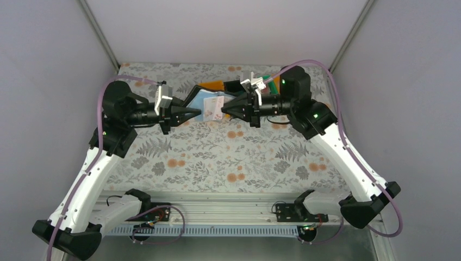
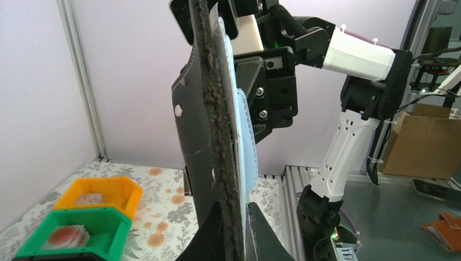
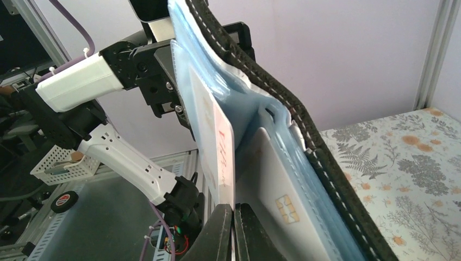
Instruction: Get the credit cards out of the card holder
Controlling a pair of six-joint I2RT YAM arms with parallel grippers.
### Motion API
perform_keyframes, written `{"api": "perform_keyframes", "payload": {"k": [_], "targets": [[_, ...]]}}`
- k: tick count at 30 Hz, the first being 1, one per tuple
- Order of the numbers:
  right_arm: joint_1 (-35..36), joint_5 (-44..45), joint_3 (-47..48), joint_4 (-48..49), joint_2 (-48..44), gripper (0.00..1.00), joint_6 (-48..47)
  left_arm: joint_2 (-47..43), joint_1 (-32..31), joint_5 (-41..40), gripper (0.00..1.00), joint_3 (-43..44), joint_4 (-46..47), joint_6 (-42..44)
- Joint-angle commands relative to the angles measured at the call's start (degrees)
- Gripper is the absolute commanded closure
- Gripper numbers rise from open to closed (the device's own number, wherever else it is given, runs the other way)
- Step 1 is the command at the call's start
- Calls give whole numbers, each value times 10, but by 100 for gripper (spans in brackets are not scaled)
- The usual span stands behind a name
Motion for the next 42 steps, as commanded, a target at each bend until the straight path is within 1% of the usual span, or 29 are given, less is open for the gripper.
{"api": "perform_keyframes", "payload": {"k": [1,3,6,7,8,11,14,15,16,17,18,19,23,25,28,31,36,37,40,42], "targets": [[-2,-18,26,21,11,96,0,-4,-1,15,98,-1,20,-15],[-2,-17,22,20,13,96,0,-5,-1,17,98,-3,23,-15],[-1,-51,29,29,30,96,10,-4,-1,18,97,-13,28,-18],[-1,-59,34,32,36,96,14,-2,-1,19,95,-17,32,-23],[1,-67,38,36,41,96,16,-1,-2,21,89,-20,39,-30],[4,-76,45,41,47,96,15,2,-3,25,82,-20,50,-42],[4,-76,47,41,46,96,14,3,-3,28,71,-12,38,-28],[6,-75,48,41,47,96,15,3,-3,31,70,-11,33,-22],[5,-75,50,40,48,96,15,2,-3,31,71,-10,29,-19],[6,-75,51,39,49,96,15,2,-3,30,79,-10,28,-18],[7,-74,52,37,51,96,14,2,-3,29,90,-10,27,-18],[8,-72,53,33,53,96,13,1,-3,26,97,-10,27,-18],[12,-74,48,36,57,96,16,1,-3,20,98,-12,37,-30],[12,-76,32,50,53,87,22,1,-3,20,98,-11,46,-38],[12,-81,3,79,44,80,39,3,-3,21,98,-3,53,-46],[14,-85,-18,105,41,79,54,4,-3,23,98,2,57,-48],[17,-86,-38,107,39,81,52,10,-3,22,98,5,68,-58],[17,-86,-42,107,38,83,53,9,-3,22,98,4,68,-60],[17,-84,-43,103,29,95,47,7,-3,20,98,1,64,-59],[17,-68,-41,98,14,96,42,8,-3,15,98,-1,60,-58]]}}
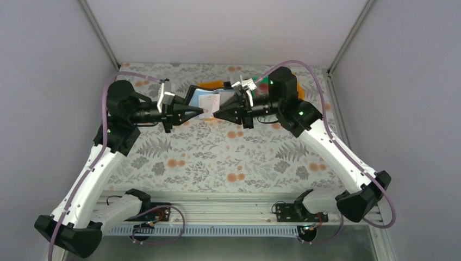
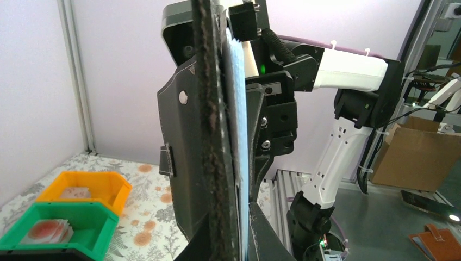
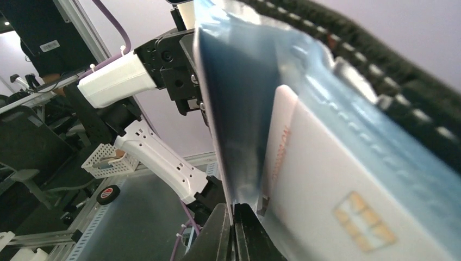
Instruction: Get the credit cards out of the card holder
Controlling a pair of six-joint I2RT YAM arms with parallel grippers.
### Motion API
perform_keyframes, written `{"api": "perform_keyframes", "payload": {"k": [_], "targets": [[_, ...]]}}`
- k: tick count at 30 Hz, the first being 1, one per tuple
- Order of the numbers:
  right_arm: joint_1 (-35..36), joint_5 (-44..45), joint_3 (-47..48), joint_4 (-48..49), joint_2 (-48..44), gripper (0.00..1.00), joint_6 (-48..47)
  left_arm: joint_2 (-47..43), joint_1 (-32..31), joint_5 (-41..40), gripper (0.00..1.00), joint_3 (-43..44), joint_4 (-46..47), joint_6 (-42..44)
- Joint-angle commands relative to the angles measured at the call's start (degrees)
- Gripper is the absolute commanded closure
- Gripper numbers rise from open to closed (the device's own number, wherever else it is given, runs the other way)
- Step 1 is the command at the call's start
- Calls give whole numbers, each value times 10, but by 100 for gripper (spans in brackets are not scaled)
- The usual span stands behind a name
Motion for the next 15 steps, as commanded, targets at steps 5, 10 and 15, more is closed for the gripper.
{"api": "perform_keyframes", "payload": {"k": [5,10,15], "targets": [[-10,101,8,-65,-59,96,-55,-5,-1,-4,90,13,1,-1],[-51,142,-12,-121,-73,96,-69,-6,0,-13,91,4,2,-9],[-92,159,-34,-136,-96,96,-62,3,5,-45,96,-15,10,-65]]}}
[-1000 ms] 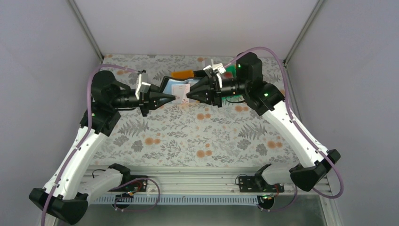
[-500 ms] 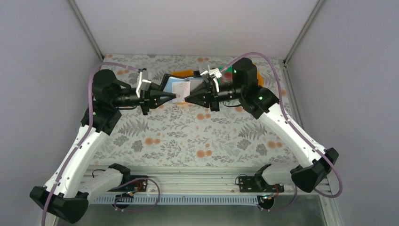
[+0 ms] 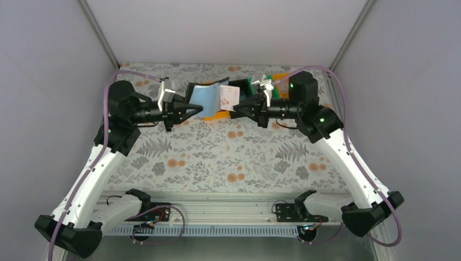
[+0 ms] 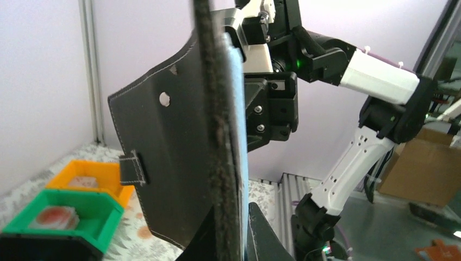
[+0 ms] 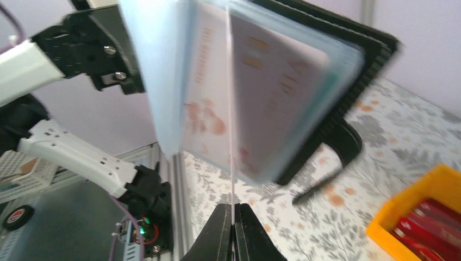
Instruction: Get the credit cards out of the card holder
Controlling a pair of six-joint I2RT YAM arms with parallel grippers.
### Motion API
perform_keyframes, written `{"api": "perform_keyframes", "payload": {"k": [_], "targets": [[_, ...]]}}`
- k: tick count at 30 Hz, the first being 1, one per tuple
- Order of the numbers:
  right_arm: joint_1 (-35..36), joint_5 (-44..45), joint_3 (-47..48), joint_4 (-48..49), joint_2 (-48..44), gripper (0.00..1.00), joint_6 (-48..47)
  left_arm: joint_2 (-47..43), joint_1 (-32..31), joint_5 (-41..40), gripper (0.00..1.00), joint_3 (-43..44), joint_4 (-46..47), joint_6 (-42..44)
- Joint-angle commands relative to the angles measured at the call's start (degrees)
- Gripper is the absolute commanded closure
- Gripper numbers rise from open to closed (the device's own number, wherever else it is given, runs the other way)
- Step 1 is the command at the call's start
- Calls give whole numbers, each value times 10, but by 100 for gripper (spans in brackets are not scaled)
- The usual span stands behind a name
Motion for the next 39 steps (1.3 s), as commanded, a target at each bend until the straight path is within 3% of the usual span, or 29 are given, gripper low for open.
{"api": "perform_keyframes", "payload": {"k": [1,9,17,22,26,27,30,32,35,39], "targets": [[-38,40,-15,-35,-20,96,-7,5,7,-31,97,-25,9,-70],[-55,28,-12,-66,-21,96,-2,56,23,-114,98,-167,29,-211],[-54,21,-47,-86,-20,96,3,196,29,-53,98,-292,115,-359],[-54,7,-57,-85,-12,96,9,224,76,-55,98,-381,127,-405],[-54,-6,-46,-85,4,96,14,223,127,-83,97,-419,66,-397],[-54,-9,-41,-84,8,96,15,222,139,-99,93,-424,41,-392],[-53,-25,-33,-78,18,96,15,222,173,-146,55,-434,-44,-373],[-52,-35,-26,-76,26,96,15,212,189,-157,36,-431,-68,-364],[-43,-43,-12,-76,42,96,16,182,210,-190,33,-409,-119,-348],[-12,-9,24,-104,81,96,5,108,278,-317,35,-342,-201,-286]]}}
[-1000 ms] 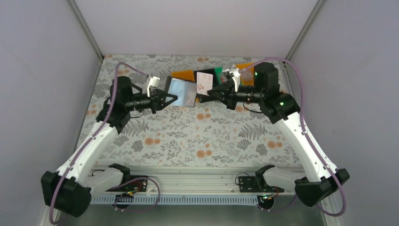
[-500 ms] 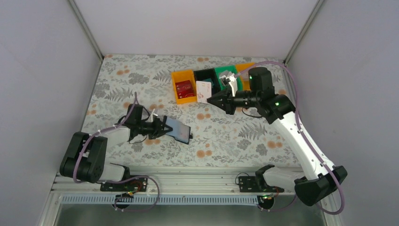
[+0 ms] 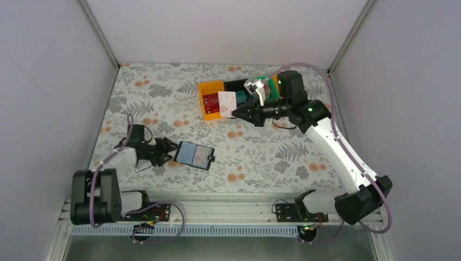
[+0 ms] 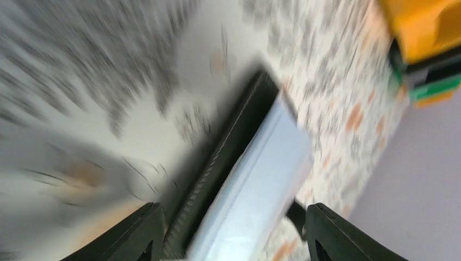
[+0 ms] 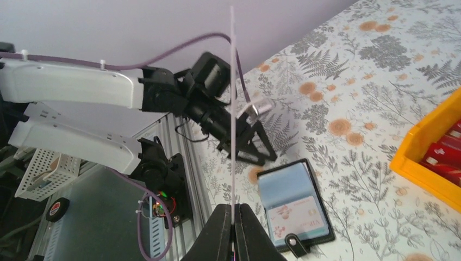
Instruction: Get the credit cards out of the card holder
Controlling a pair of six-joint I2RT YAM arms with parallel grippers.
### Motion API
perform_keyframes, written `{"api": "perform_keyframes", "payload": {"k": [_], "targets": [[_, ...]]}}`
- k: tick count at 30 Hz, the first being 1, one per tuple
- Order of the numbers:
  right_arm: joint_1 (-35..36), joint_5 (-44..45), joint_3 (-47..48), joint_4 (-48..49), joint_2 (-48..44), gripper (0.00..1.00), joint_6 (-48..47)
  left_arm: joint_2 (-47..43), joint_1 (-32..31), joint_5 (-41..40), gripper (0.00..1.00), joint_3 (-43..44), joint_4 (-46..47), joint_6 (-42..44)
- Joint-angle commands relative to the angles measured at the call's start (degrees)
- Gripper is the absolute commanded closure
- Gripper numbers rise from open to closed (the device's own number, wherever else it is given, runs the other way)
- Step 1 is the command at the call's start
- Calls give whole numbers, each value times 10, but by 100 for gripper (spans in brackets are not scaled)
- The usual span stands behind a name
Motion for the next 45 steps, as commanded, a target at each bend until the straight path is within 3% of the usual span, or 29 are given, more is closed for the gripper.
{"api": "perform_keyframes", "payload": {"k": [1,2,4,8,9,11,12,13,16,22,23,25,27,28,32,35,36,38,40,42,43,44,45], "targets": [[39,25,55,-32,44,96,-12,-88,73,-168,40,84,-109,90],[54,38,70,-45,59,96,-19,-115,83,-191,41,109,-108,133],[80,70,104,-73,90,96,-34,-158,85,-131,42,165,-82,242],[131,110,168,-125,145,96,-77,-212,79,171,36,299,-74,510],[145,122,178,-131,154,96,-88,-210,79,263,32,341,-152,638],[172,157,194,-137,164,96,-102,-171,73,342,21,443,-428,984],[186,185,202,-140,169,96,-106,-144,65,340,19,482,-526,1079],[198,200,209,-145,173,96,-110,-115,57,331,18,510,-580,1110],[238,248,219,-150,176,96,-115,-54,18,292,29,541,-598,1061],[300,303,244,-165,189,96,-115,-49,-88,245,28,561,-586,1081],[309,309,250,-170,192,96,-117,-44,-95,240,35,568,-576,1060],[322,326,263,-184,206,96,-120,-28,-99,235,61,587,-557,1007],[325,335,267,-191,210,96,-122,-15,-99,242,89,601,-590,1031],[325,340,266,-190,209,96,-123,-15,-99,245,96,600,-597,1036],[324,350,267,-173,196,96,-125,-43,-99,227,98,576,-599,1062],[323,372,253,-143,178,96,-118,-46,-99,256,98,584,-593,1041],[317,393,238,-120,164,90,-106,-45,-99,283,98,588,-576,1004],[273,378,187,-46,120,59,-76,-55,-96,358,98,580,-484,872],[197,262,108,81,61,37,-4,-84,-96,401,98,558,-305,682],[151,169,26,229,10,24,75,-124,-101,304,98,541,-101,491],[148,170,15,266,-1,19,98,-139,-102,221,98,538,-40,437],[147,170,11,296,-6,8,114,-143,-102,151,98,547,4,386],[147,171,10,324,-10,2,133,-136,-102,113,98,563,14,356]]}}
